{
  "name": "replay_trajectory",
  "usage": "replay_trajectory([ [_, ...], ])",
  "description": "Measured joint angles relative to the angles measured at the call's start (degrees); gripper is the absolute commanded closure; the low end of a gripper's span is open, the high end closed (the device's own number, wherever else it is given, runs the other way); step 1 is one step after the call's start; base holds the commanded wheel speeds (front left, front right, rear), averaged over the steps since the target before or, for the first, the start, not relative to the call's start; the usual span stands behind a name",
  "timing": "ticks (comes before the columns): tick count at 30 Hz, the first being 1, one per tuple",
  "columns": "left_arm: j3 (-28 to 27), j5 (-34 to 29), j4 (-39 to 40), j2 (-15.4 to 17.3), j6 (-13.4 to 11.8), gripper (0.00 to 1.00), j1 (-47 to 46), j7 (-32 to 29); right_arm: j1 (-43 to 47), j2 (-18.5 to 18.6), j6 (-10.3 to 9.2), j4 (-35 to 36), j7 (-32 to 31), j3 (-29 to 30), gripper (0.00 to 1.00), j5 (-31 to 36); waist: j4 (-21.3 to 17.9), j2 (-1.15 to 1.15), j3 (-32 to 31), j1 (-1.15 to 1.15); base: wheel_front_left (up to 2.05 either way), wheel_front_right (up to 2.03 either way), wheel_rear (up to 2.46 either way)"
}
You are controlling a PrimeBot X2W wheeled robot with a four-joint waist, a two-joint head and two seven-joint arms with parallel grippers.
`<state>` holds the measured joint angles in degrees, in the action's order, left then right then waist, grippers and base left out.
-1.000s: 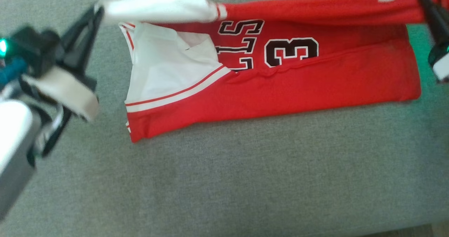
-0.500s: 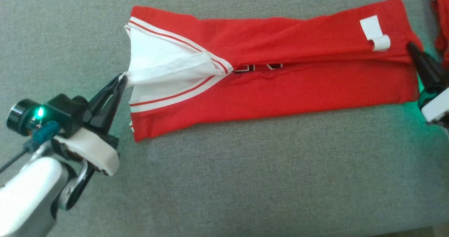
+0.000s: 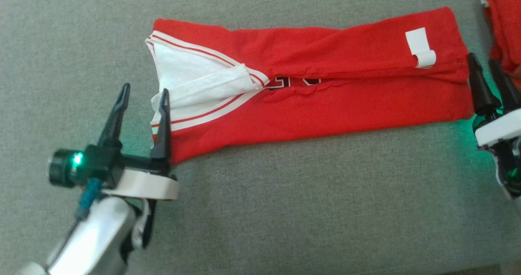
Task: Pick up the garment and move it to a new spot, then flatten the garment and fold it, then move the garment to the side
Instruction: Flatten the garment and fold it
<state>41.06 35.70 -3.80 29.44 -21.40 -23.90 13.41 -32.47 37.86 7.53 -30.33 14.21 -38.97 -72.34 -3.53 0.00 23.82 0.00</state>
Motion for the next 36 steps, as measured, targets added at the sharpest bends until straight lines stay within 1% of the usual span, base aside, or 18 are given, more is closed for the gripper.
replay_trajectory([
  [2, -1.3, -1.2, 0.0, -2.4, -1.1, 0.00, 1.4, 0.9, 2.9, -3.2, 0.00, -0.1, 0.0, 7.2, 0.00, 4.9, 0.0, 0.00, -0.8, 0.01, 0.00, 0.00, 0.00],
  [4, -2.8, -3.5, 0.4, -4.5, -2.4, 0.00, 2.9, 0.9, 6.2, -6.4, 0.00, 0.0, 0.0, 13.1, 0.00, 8.8, 0.1, 0.00, -1.5, 0.00, 0.00, 0.00, 0.00],
  [6, -4.8, -7.1, 2.1, -6.6, -3.2, 0.00, 4.4, 1.1, 9.5, -8.9, 0.00, -0.2, 0.0, 16.7, 0.00, 12.4, 0.5, 0.00, -2.1, 0.01, 0.00, 0.00, 0.00],
  [9, -5.9, -13.3, 4.1, -9.3, -3.6, 0.00, 6.2, 1.3, 12.0, -11.2, 0.00, -1.9, 0.0, 20.0, 0.00, 16.9, 1.4, 0.00, -2.8, 0.00, 0.00, 0.00, 0.00],
  [10, -6.3, -17.0, 5.3, -11.0, -4.2, 0.00, 7.5, 1.3, 11.8, -12.0, 0.00, -3.5, 0.0, 21.1, 0.00, 19.0, 2.2, 0.00, -3.2, 0.00, 0.00, 0.00, 0.00],
  [11, -6.6, -18.6, 6.1, -11.9, -4.5, 0.00, 8.4, 1.3, 11.6, -12.2, 0.00, -4.4, 0.0, 21.7, 0.00, 20.0, 2.6, 0.00, -3.3, 0.00, 0.00, 0.00, 0.00],
  [14, -7.3, -22.3, 7.4, -14.2, -4.6, 0.00, 10.7, 1.3, 10.3, -12.3, 0.00, -7.7, 0.0, 22.7, 0.00, 21.7, 4.0, 0.00, -3.7, 0.00, 0.00, 0.00, 0.00],
  [17, -7.5, -24.5, 7.8, -16.2, -4.2, 0.00, 12.6, 1.3, 8.3, -12.6, 0.00, -10.6, 0.0, 22.8, 0.00, 22.8, 5.3, 0.00, -3.8, 0.00, 0.00, 0.00, 0.00],
  [21, -8.1, -26.3, 7.8, -18.1, -2.7, 0.00, 13.6, 1.3, 5.6, -12.6, 0.00, -14.4, -0.2, 22.9, 0.00, 24.0, 6.6, 0.00, -3.5, 0.00, 0.00, 0.00, 0.00],
  [25, -9.4, -27.4, 7.6, -19.5, -1.3, 0.00, 13.6, 1.3, 3.2, -12.9, 0.00, -17.3, -1.3, 23.0, 0.00, 24.5, 7.1, 0.00, -3.3, 0.00, 0.00, 0.00, 0.00],
  [26, -9.9, -27.7, 7.6, -19.7, -1.0, 0.00, 13.6, 1.3, 2.9, -13.0, 0.00, -17.8, -1.4, 22.9, 0.18, 24.6, 7.1, 0.00, -3.4, 0.00, 0.00, 0.00, 0.00],
  [27, -10.3, -27.8, 7.6, -19.8, -0.7, 0.00, 13.6, 1.3, 2.7, -13.1, 0.00, -18.1, -1.7, 22.8, 0.62, 24.6, 7.1, 0.00, -3.4, 0.00, 0.00, 0.00, 0.00],
  [28, -10.6, -28.0, 7.5, -20.0, -0.4, 0.00, 13.7, 1.3, 2.6, -13.2, 0.00, -18.1, -2.0, 22.7, 0.93, 24.6, 7.0, 0.00, -3.5, 0.00, 0.00, 0.00, 0.00],
  [29, -11.2, -28.2, 7.5, -20.1, -0.2, 0.00, 13.8, 1.3, 2.6, -13.4, 0.00, -18.0, -2.4, 22.4, 1.00, 24.5, 6.9, 0.00, -3.6, 0.00, 0.00, 0.00, 0.00],
  [32, -12.6, -28.7, 7.5, -20.6, 0.3, 0.00, 14.2, 1.3, 2.7, -13.8, 0.00, -16.6, -3.5, 20.6, 1.00, 23.9, 6.3, 0.00, -4.0, 0.00, 0.00, 0.00, 0.00],
  [36, -13.8, -29.3, 7.5, -21.0, 1.5, 0.00, 15.2, 1.3, 3.2, -13.7, 0.00, -15.3, -3.5, 19.5, 1.00, 23.3, 5.4, 0.00, -4.3, 0.00, 0.00, 0.00, 0.00],
])
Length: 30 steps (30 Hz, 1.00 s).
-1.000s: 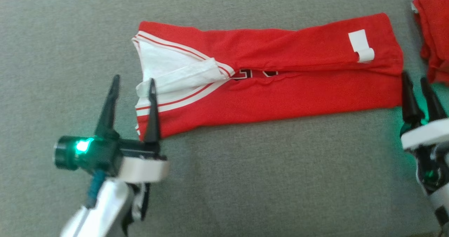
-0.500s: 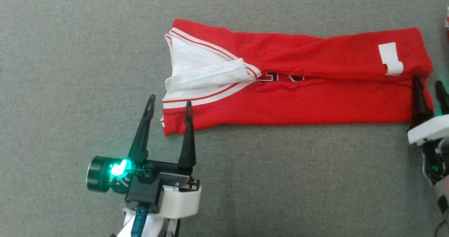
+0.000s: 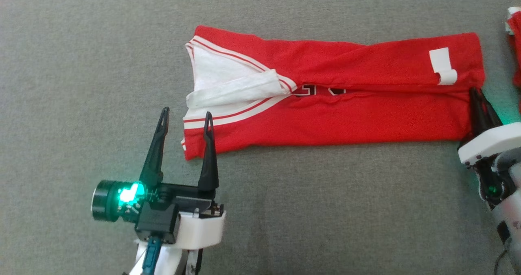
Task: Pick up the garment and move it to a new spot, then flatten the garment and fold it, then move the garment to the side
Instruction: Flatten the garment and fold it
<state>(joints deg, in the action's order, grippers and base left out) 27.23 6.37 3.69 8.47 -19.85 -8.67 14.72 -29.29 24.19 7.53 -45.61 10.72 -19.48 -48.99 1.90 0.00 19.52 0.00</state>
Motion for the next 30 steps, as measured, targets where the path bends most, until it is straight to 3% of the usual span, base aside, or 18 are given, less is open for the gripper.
replay_trajectory([
  [8, -1.7, -1.1, -0.1, -0.4, 1.3, 0.00, 0.7, 0.0, 0.5, 2.8, 0.00, 3.9, 1.1, -0.2, 1.00, 0.0, -1.6, 0.00, -0.5, 0.00, 0.00, 0.00, 0.00],
  [12, -2.5, -1.4, -0.2, -0.8, 2.2, 0.00, 0.8, 0.0, 0.4, 6.8, 0.00, 7.7, 0.4, 0.7, 1.00, -0.1, -2.2, 0.00, -0.8, 0.00, 0.00, 0.00, 0.00],
  [19, -3.6, -1.4, -0.4, -1.9, 3.4, 0.00, 0.9, 0.0, -1.0, 11.8, 0.00, 20.8, -5.1, 2.3, 1.00, -4.7, -2.3, 0.00, -1.2, 0.00, 0.00, 0.00, 0.00],
  [24, -4.4, -1.4, -0.6, -2.7, 4.2, 0.00, 0.9, 0.0, -0.3, 11.1, 0.00, 32.1, -9.8, 3.2, 1.00, -8.3, -1.2, 0.00, -1.5, 0.00, 0.00, 0.00, 0.00],
  [30, -4.4, -1.9, -1.4, -3.7, 5.3, 0.00, 1.0, 0.0, 2.6, 4.9, 0.00, 40.7, -14.0, 1.4, 1.00, -8.9, 1.0, 0.00, -1.9, 0.00, 0.00, 0.00, 0.00],
])
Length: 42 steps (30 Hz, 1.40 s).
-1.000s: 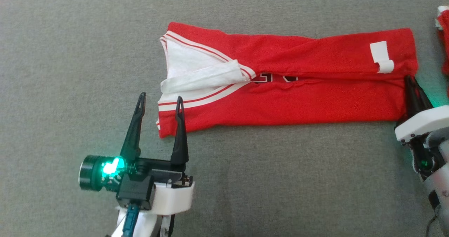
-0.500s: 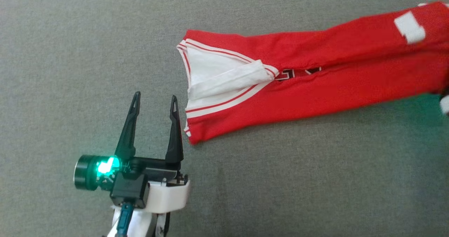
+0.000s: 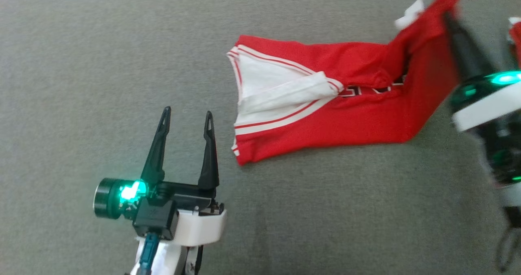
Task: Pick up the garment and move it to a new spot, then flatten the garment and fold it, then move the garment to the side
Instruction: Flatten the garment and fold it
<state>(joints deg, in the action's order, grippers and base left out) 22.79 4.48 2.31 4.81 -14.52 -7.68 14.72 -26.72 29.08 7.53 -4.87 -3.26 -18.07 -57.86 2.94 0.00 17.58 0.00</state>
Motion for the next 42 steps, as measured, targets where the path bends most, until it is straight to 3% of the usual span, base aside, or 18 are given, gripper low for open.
replay_trajectory([
  [7, 0.3, -0.5, -0.7, -0.6, 1.0, 0.00, 0.0, 0.0, -0.1, -8.6, 0.00, 1.5, -4.4, -6.5, 1.00, 2.7, 3.4, 0.00, -0.1, 0.00, 0.00, 0.00, 0.00],
  [18, 0.9, -0.5, -1.4, -1.4, 1.0, 0.00, 0.0, 0.0, -2.2, -16.8, 0.00, -4.6, -7.2, -14.4, 1.00, 6.5, 7.4, 0.00, 0.4, 0.00, 0.00, 0.00, 0.00],
  [19, 1.0, -0.5, -1.4, -1.5, 1.0, 0.00, 0.0, 0.0, -2.2, -17.4, 0.00, -5.5, -7.2, -14.9, 0.89, 6.6, 7.5, 0.00, 0.5, 0.00, 0.00, 0.00, 0.00],
  [20, 1.1, -0.5, -1.5, -1.5, 1.0, 0.00, 0.0, 0.0, -2.3, -18.0, 0.00, -6.3, -7.3, -15.3, 0.63, 6.8, 7.7, 0.00, 0.6, 0.00, 0.00, 0.00, 0.00],
  [21, 1.1, -0.5, -1.6, -1.5, 1.0, 0.00, 0.0, 0.0, -2.3, -18.6, 0.00, -7.1, -7.3, -15.7, 0.20, 7.0, 7.8, 0.00, 0.7, 0.00, 0.00, 0.00, 0.00],
  [22, 1.1, -0.5, -1.7, -1.6, 1.0, 0.00, 0.0, 0.0, -2.3, -19.2, 0.00, -7.9, -6.9, -16.0, 0.00, 7.3, 7.8, 0.00, 0.7, 0.00, 0.00, 0.00, 0.00],
  [29, 1.1, -0.5, -2.1, -1.6, 1.0, 0.00, 0.0, 0.0, -3.4, -20.9, 0.00, -8.1, 0.3, -15.2, 0.00, 7.0, 6.9, 0.00, -0.1, 0.00, 0.00, 0.00, 0.00],
  [37, -1.1, 0.2, -2.4, -1.7, 2.5, 0.00, 3.3, 0.0, 2.2, -11.9, 0.00, -6.9, 13.8, -7.8, 0.00, 7.5, 3.4, 0.00, -4.1, 0.00, 0.00, 0.00, 0.00],
  [42, -2.6, 0.6, -3.7, -1.7, 3.5, 0.00, 5.0, 0.0, 8.6, -9.9, 0.00, -10.2, 17.0, -5.2, 0.00, 11.1, 1.3, 0.00, -7.8, 0.01, 0.00, 0.00, 0.00],
])
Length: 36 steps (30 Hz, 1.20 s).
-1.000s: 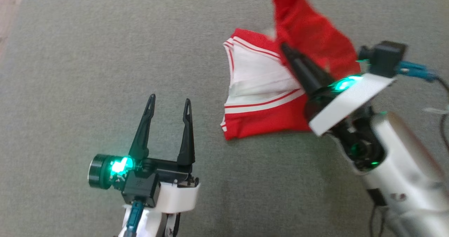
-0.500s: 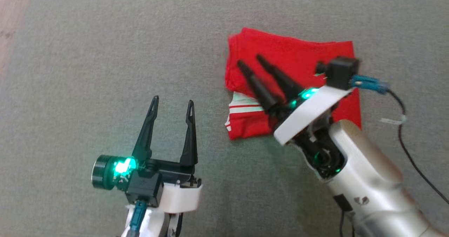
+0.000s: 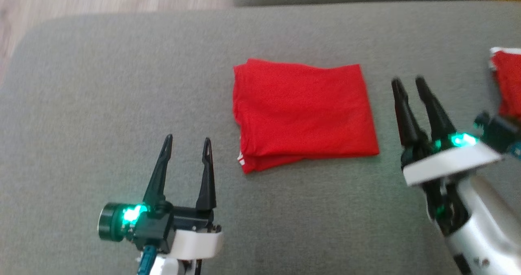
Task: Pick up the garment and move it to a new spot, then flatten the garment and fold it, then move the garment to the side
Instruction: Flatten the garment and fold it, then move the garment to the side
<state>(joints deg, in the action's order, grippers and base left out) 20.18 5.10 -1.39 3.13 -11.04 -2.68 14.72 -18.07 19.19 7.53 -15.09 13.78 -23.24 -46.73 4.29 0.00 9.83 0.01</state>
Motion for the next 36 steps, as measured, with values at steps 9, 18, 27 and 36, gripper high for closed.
replay_trajectory([
  [9, -3.8, 2.1, -2.0, 0.0, 0.5, 0.00, 7.5, 0.0, 12.0, -3.3, 0.00, 1.4, 0.6, 7.0, 0.00, 16.6, -3.2, 0.00, -6.8, 0.01, 0.00, 0.00, 0.00],
  [18, -6.4, 2.5, -2.4, 0.0, 0.5, 0.00, 11.4, 0.0, 18.6, -6.9, 0.00, 2.3, 0.6, 9.0, 0.00, 26.4, -5.1, 0.00, -10.0, 0.00, 0.00, 0.00, 0.00],
  [27, -7.2, 2.5, -2.4, 0.0, 0.5, 0.00, 11.4, 0.0, 18.8, -7.9, 0.00, 2.0, 0.6, 9.5, 0.00, 29.6, -4.2, 0.00, -10.4, -0.01, 0.00, 0.00, 0.00],
  [36, -7.2, 2.0, -2.7, 0.0, 0.6, 0.00, 11.4, 0.0, 18.8, -8.6, 0.00, 1.6, 0.6, 10.0, 0.00, 30.2, -3.7, 0.00, -10.4, -0.01, 0.00, 0.00, 0.00],
])
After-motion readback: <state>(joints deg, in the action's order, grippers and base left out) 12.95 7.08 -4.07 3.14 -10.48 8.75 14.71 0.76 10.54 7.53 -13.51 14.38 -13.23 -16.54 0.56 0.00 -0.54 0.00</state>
